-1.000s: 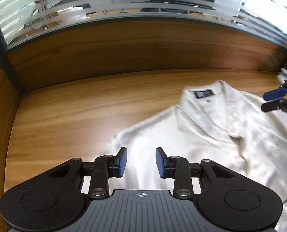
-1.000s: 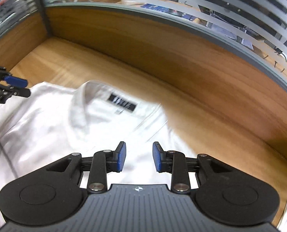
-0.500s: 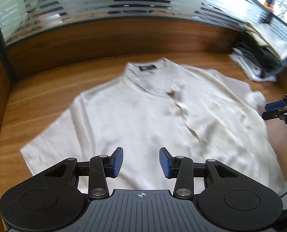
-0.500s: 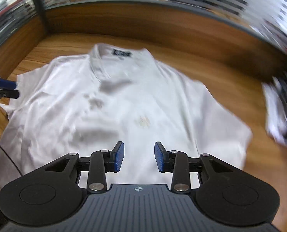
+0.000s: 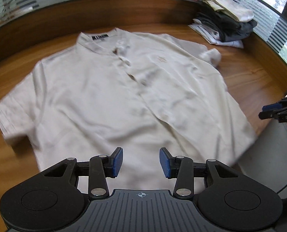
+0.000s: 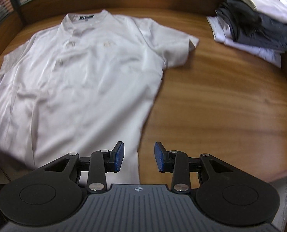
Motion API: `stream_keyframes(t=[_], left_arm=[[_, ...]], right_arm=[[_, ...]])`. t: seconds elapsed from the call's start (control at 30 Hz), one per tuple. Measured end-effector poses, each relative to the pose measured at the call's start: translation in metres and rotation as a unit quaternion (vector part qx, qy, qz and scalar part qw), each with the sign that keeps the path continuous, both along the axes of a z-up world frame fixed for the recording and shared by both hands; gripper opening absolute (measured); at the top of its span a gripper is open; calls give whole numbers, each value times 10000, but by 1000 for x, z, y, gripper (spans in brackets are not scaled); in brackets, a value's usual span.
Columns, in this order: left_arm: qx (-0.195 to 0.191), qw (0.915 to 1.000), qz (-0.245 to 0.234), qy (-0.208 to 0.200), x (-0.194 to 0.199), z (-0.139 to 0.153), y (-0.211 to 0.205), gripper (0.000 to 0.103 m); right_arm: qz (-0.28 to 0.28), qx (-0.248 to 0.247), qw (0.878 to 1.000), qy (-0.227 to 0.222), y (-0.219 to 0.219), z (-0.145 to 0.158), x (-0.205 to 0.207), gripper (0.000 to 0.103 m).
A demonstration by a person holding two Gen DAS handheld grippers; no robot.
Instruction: Fold clothes
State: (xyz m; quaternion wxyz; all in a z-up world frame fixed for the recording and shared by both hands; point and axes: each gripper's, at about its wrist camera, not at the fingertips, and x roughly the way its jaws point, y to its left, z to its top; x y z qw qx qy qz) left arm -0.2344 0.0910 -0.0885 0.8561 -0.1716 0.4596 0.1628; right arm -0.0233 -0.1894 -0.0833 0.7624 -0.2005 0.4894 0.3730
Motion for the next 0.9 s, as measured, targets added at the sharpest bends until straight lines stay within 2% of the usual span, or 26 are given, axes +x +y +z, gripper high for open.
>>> stream_keyframes(t=[0.07, 0.37, 0.4, 0.47, 0.5, 0.7, 0.9], left_arm=[[-44, 9999, 123, 50, 2, -6, -26, 45], [212, 9975, 645, 176, 17, -38, -132, 46], [276, 9969, 701, 220, 18, -41, -140, 48], [422, 9951, 826, 334, 21, -47, -154, 58], [478, 9945, 862, 357, 23, -51, -160, 61], [772, 9883, 1137, 658, 33, -80, -179, 64], [831, 9804, 1565, 859, 39, -117, -177, 64]], right_arm=[[35, 15, 10000, 56, -15, -5, -2, 39], [355, 83, 9993, 55, -69, -13, -13, 41], [378, 77, 9992, 50, -74, -13, -13, 41], [354, 97, 9993, 55, -82, -13, -13, 42], [326, 114, 9994, 61, -86, -13, -12, 43], [288, 125, 9995, 5, -100, -10, -11, 44], [234, 121, 9996, -45, -111, -8, -14, 49]])
